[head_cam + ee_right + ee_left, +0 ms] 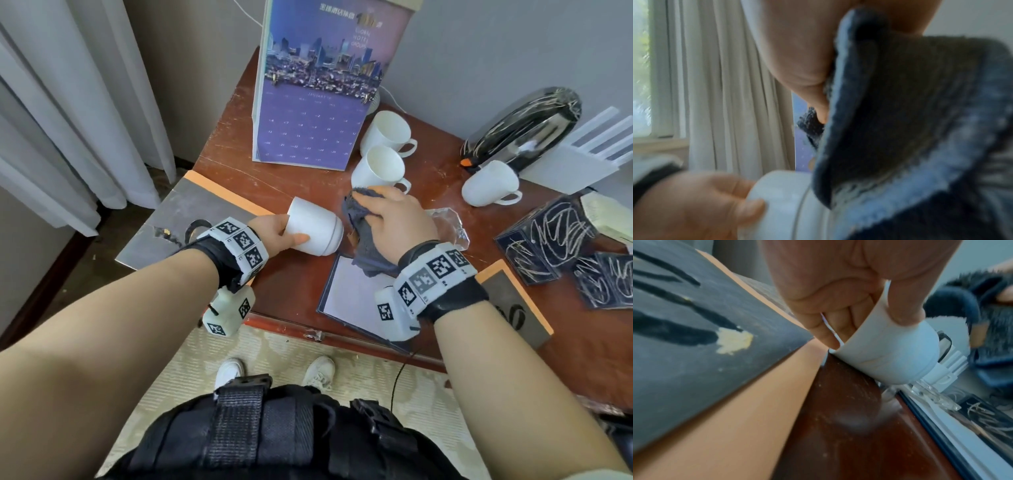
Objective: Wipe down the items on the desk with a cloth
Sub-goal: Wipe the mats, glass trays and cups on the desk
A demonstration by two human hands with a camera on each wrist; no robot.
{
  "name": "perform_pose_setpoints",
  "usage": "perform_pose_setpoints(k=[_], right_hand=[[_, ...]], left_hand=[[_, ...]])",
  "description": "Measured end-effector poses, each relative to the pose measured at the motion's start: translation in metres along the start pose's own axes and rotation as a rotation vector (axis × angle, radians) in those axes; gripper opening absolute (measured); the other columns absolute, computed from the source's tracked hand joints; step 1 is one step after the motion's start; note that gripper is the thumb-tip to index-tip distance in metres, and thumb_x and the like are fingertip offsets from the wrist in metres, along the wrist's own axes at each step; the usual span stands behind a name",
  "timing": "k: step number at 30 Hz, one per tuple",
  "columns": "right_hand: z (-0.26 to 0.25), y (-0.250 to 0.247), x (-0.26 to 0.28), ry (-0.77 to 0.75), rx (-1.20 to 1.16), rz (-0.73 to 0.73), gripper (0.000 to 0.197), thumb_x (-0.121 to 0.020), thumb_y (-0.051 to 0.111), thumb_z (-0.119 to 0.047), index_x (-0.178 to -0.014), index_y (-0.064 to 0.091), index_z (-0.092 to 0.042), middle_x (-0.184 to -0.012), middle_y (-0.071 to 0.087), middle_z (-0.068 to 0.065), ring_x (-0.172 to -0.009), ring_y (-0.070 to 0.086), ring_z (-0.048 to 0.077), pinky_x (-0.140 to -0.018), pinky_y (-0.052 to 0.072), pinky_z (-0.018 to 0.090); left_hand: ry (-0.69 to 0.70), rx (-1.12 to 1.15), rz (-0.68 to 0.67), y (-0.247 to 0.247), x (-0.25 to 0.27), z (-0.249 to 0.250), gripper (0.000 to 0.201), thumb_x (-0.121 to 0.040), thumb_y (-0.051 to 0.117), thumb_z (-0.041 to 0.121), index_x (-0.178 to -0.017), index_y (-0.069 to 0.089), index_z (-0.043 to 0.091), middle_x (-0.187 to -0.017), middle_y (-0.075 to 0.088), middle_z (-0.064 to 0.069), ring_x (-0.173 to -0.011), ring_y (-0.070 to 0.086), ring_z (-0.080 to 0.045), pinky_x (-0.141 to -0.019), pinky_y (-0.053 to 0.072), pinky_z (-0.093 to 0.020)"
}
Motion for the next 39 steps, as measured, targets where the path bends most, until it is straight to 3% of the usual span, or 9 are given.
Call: perform_pose_setpoints(k=[6, 10, 15, 20, 22, 26, 32, 36, 39], right_hand=[[0.008, -0.039, 0.009, 0.076, -0.207, 0.169, 0.042, -0.095, 0.045, -0.013, -0.136, 0.048, -0.026, -0.143, 0.040, 0.000, -0.128, 0.040, 0.019, -0.102, 0.029, 0.023], [-0.001, -0.027, 0.014, 0.030, -0.145, 0.072, 0.043, -0.095, 0.046, -0.012, -0.135, 0.048, -0.027, -0.143, 0.040, -0.002, -0.129, 0.039, 0.018, -0.104, 0.029, 0.025], [0.000, -0.007, 0.020, 0.026, -0.180, 0.029, 0.043, -0.095, 0.047, -0.011, -0.135, 0.048, -0.026, -0.144, 0.040, -0.001, -0.130, 0.037, 0.017, -0.106, 0.024, 0.021], [-0.013, -0.009, 0.018, -0.055, -0.177, 0.089, 0.044, -0.095, 0.046, -0.012, -0.134, 0.049, -0.030, -0.143, 0.040, -0.004, -0.130, 0.036, 0.021, -0.107, 0.028, 0.028], [-0.029, 0.001, 0.011, -0.104, -0.155, 0.050, 0.042, -0.096, 0.041, -0.018, -0.135, 0.047, -0.033, -0.144, 0.037, -0.006, -0.130, 0.031, 0.020, -0.103, 0.022, 0.020], [-0.039, 0.029, 0.006, -0.139, -0.001, -0.083, 0.052, -0.093, 0.042, -0.022, -0.142, 0.033, -0.036, -0.148, 0.029, -0.005, -0.127, 0.027, 0.020, -0.102, 0.024, 0.021], [-0.003, 0.028, 0.026, -0.086, 0.071, -0.148, 0.045, -0.096, 0.032, -0.033, -0.141, 0.037, -0.038, -0.148, 0.034, -0.005, -0.126, 0.031, 0.016, -0.101, 0.028, 0.023], [-0.026, 0.007, 0.014, -0.168, 0.125, -0.030, 0.050, -0.095, 0.043, -0.014, -0.139, 0.039, -0.036, -0.150, 0.030, -0.008, -0.129, 0.028, 0.027, -0.103, 0.030, 0.032], [-0.046, 0.007, 0.006, -0.165, 0.033, 0.001, 0.049, -0.095, 0.043, -0.015, -0.139, 0.039, -0.036, -0.147, 0.033, -0.007, -0.127, 0.030, 0.024, -0.104, 0.031, 0.031]], left_hand=[[-0.028, -0.126, -0.021, 0.007, -0.001, -0.002, 0.053, -0.092, 0.052, 0.038, -0.137, 0.040, 0.012, -0.129, 0.056, -0.011, -0.117, 0.051, -0.028, -0.088, 0.038, -0.028], [-0.023, -0.257, -0.064, 0.009, -0.004, 0.002, 0.048, -0.092, 0.055, 0.027, -0.135, 0.041, 0.012, -0.128, 0.056, -0.011, -0.117, 0.052, -0.027, -0.092, 0.039, -0.030], [0.074, -0.009, 0.006, 0.000, -0.003, 0.007, 0.030, -0.094, 0.053, 0.021, -0.120, 0.056, 0.007, -0.112, 0.063, -0.012, -0.105, 0.058, -0.027, -0.092, 0.044, -0.033], [0.098, 0.414, -0.063, 0.006, 0.007, 0.011, 0.033, -0.094, 0.049, 0.008, -0.126, 0.046, 0.000, -0.111, 0.055, -0.010, -0.109, 0.056, -0.028, -0.092, 0.048, -0.036], [0.120, 0.431, -0.087, 0.007, 0.010, 0.012, 0.029, -0.094, 0.048, 0.007, -0.123, 0.046, 0.002, -0.113, 0.056, -0.012, -0.110, 0.056, -0.029, -0.095, 0.047, -0.038], [0.124, 0.523, -0.068, 0.001, 0.009, 0.012, 0.016, -0.094, 0.046, 0.002, -0.108, 0.049, 0.009, -0.102, 0.060, -0.004, -0.097, 0.056, -0.019, -0.085, 0.049, -0.023], [0.135, 0.467, -0.033, -0.003, 0.002, 0.014, 0.009, -0.094, 0.051, 0.006, -0.097, 0.052, 0.015, -0.085, 0.057, 0.008, -0.080, 0.055, -0.007, -0.073, 0.046, -0.011], [0.115, 0.480, -0.043, -0.007, 0.001, 0.017, 0.012, -0.093, 0.052, 0.011, -0.089, 0.054, 0.022, -0.095, 0.061, -0.004, -0.095, 0.057, -0.023, -0.090, 0.047, -0.035], [0.111, 0.401, -0.047, -0.008, 0.001, 0.021, 0.007, -0.093, 0.053, 0.013, -0.097, 0.054, 0.019, -0.101, 0.061, -0.002, -0.096, 0.057, -0.020, -0.089, 0.043, -0.033]])
Point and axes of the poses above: each hand's wrist, its own x-axis away from the middle knuckle, its own y-axis out of the palm, z = x × y, the point moved 8 cm from there along -x, towards the middle knuckle
